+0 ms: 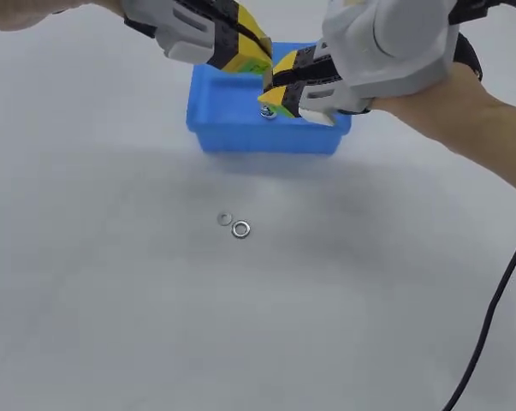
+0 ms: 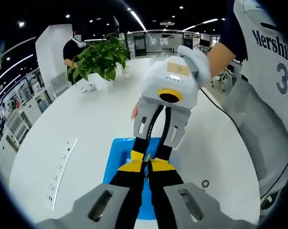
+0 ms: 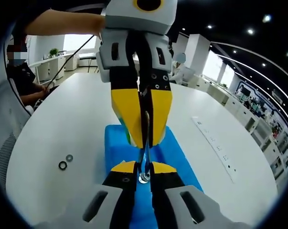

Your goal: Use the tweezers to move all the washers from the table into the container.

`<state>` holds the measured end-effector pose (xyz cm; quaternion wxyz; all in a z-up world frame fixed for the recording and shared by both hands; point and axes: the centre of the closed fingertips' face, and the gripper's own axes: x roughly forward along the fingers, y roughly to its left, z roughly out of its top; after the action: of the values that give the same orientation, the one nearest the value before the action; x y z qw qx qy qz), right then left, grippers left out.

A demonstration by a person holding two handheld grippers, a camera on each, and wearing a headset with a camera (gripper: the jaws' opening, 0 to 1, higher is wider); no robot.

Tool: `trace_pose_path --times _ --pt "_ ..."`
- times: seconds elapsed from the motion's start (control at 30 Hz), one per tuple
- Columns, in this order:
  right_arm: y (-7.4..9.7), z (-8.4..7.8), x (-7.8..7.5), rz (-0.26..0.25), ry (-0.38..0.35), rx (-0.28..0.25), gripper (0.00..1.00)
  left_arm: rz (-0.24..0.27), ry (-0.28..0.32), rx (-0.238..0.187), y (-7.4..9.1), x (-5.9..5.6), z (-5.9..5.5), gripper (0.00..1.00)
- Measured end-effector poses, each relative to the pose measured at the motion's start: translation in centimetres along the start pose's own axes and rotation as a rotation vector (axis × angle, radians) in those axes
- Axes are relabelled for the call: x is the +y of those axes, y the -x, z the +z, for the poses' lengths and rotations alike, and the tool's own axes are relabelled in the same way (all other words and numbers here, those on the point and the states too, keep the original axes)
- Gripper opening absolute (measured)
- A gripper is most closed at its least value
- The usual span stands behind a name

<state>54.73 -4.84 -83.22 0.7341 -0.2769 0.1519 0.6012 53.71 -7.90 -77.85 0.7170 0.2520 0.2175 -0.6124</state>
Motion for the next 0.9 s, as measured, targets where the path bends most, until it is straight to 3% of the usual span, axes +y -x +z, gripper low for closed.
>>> trace_pose_path --times 0.4,0.57,0.9 --pt "2.2 2.5 1.2 -0.013 0.015 -0.034 0.11 0.009 -0.014 -0.02 2.0 -1.7 2.3 0.07" --pt "2.9 3.9 2.5 -0.011 0.025 -0.054 0.11 0.01 -0.036 -0.017 3.4 -3.3 3.3 0.07" --pt "4.1 5.7 6.3 0.023 0.062 -0.056 0.11 0.009 -0.031 -0.013 5.1 -6.9 3.5 0.07"
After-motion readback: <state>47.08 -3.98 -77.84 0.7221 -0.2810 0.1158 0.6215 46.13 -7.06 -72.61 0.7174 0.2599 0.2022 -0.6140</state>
